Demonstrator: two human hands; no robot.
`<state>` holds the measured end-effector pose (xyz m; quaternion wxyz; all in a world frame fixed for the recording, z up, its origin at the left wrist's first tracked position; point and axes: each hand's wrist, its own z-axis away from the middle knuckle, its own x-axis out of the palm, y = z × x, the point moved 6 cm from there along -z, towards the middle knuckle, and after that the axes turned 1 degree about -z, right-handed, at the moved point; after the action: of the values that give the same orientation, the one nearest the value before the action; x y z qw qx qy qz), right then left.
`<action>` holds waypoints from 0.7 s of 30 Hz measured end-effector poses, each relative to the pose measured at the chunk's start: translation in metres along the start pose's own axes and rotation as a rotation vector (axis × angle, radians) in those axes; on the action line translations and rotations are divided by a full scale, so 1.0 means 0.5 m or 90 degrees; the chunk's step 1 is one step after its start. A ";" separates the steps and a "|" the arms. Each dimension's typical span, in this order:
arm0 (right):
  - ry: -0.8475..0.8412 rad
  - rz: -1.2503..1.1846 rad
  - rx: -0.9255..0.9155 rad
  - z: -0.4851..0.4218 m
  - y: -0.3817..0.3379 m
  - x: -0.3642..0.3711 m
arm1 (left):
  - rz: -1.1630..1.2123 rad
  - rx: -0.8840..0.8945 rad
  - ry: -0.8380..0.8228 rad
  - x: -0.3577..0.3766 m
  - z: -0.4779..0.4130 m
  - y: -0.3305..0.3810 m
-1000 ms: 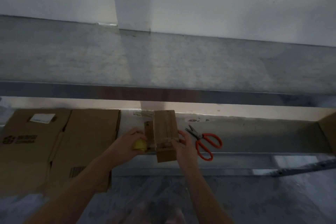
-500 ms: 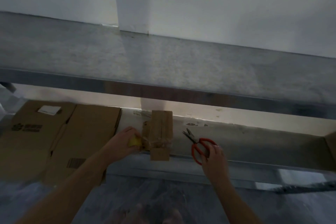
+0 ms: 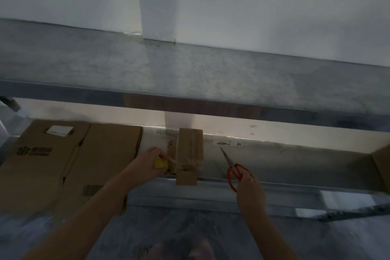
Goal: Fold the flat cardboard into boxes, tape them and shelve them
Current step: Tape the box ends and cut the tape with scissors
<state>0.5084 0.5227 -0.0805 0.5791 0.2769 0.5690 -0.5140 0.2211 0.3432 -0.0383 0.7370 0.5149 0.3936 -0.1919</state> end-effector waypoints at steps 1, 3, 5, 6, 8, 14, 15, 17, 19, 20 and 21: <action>0.023 -0.044 0.011 0.028 -0.005 -0.013 | 0.009 0.008 -0.001 -0.002 -0.001 0.002; 0.060 -0.103 0.023 0.093 -0.020 -0.034 | 0.025 0.023 0.000 -0.005 -0.003 0.006; 0.061 -0.123 0.022 0.161 -0.037 -0.040 | 0.038 0.036 0.003 -0.007 -0.004 0.010; 0.057 -0.139 0.028 0.196 -0.049 -0.040 | 0.042 0.042 0.000 -0.008 -0.004 0.011; 0.023 -0.219 0.058 0.257 -0.073 -0.031 | 0.043 0.054 -0.008 -0.008 -0.006 0.014; -0.223 -0.637 0.213 0.331 -0.210 0.097 | 0.058 0.066 -0.037 -0.007 -0.008 0.007; -0.239 -0.653 0.220 0.327 -0.225 0.108 | 0.059 0.068 -0.042 -0.007 -0.008 0.005; -0.261 -0.684 0.235 0.319 -0.249 0.123 | 0.065 0.068 -0.052 -0.007 -0.009 0.001; -0.272 -0.687 0.247 0.311 -0.266 0.135 | 0.066 0.070 -0.062 -0.008 -0.010 -0.003; -0.272 -0.677 0.251 0.309 -0.273 0.138 | 0.063 0.073 -0.064 -0.008 -0.011 -0.005; -0.270 -0.665 0.254 0.306 -0.279 0.142 | 0.059 0.076 -0.064 -0.009 -0.012 -0.008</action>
<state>0.4260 0.3198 -0.0801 0.2872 -0.0447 0.3940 -0.8719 0.2134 0.3466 -0.0380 0.7318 0.5652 0.3200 -0.2065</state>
